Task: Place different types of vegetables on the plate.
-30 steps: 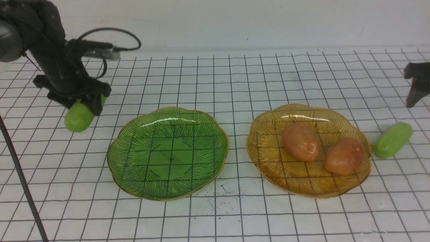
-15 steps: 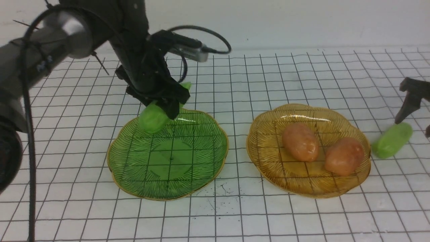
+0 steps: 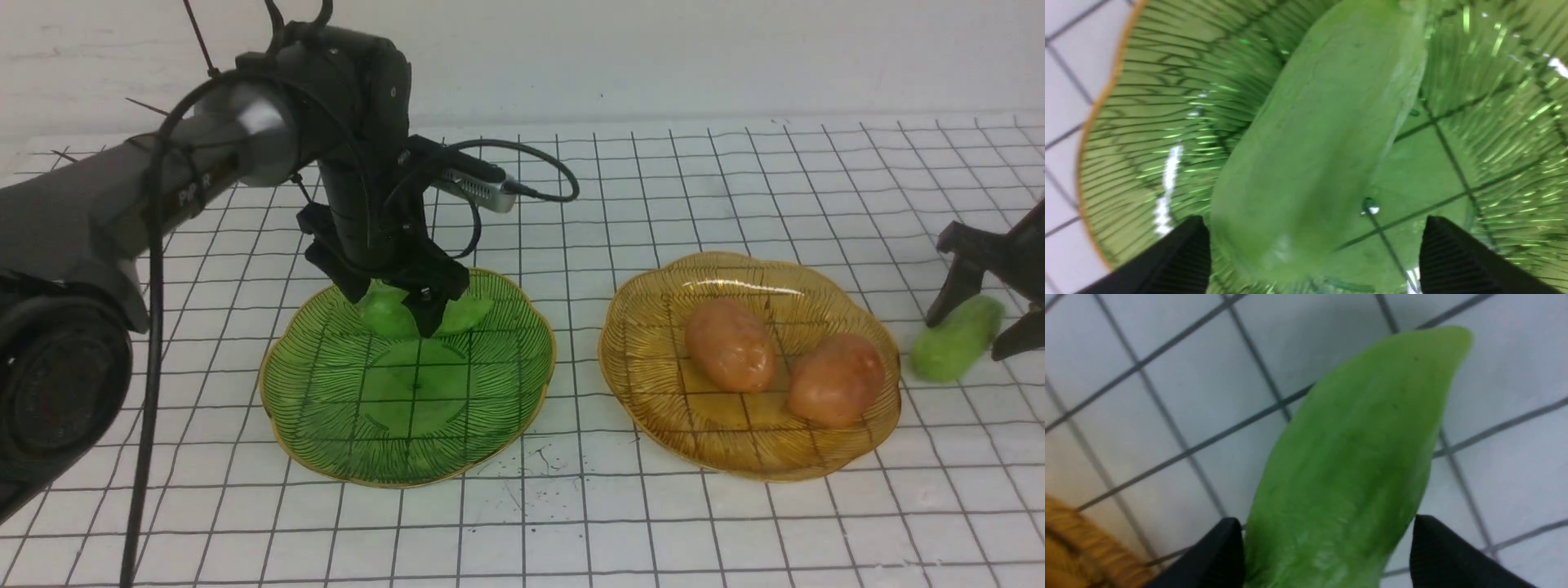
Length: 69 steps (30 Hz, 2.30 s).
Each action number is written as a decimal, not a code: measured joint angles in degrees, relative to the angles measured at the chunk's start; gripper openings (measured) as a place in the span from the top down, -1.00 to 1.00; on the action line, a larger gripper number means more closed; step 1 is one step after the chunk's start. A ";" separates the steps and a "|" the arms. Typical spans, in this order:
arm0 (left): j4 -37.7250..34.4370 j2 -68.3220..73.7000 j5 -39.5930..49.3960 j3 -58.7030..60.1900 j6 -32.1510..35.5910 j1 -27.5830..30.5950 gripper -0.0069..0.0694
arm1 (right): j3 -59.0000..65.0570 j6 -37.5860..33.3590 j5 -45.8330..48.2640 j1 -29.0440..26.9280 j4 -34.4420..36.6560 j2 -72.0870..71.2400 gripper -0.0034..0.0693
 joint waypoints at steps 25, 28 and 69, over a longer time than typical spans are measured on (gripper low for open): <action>-0.50 -43.88 1.09 18.55 -4.75 10.52 0.84 | -8.68 -13.88 -0.19 29.77 21.20 -13.05 -0.14; -1.34 -49.54 -0.91 24.78 -4.75 10.64 0.84 | -8.68 -14.18 -4.46 37.20 21.67 -9.19 -0.14; -3.44 -79.59 -6.77 46.82 -4.80 10.64 0.84 | -24.09 0.13 6.50 36.42 -20.90 -40.12 0.94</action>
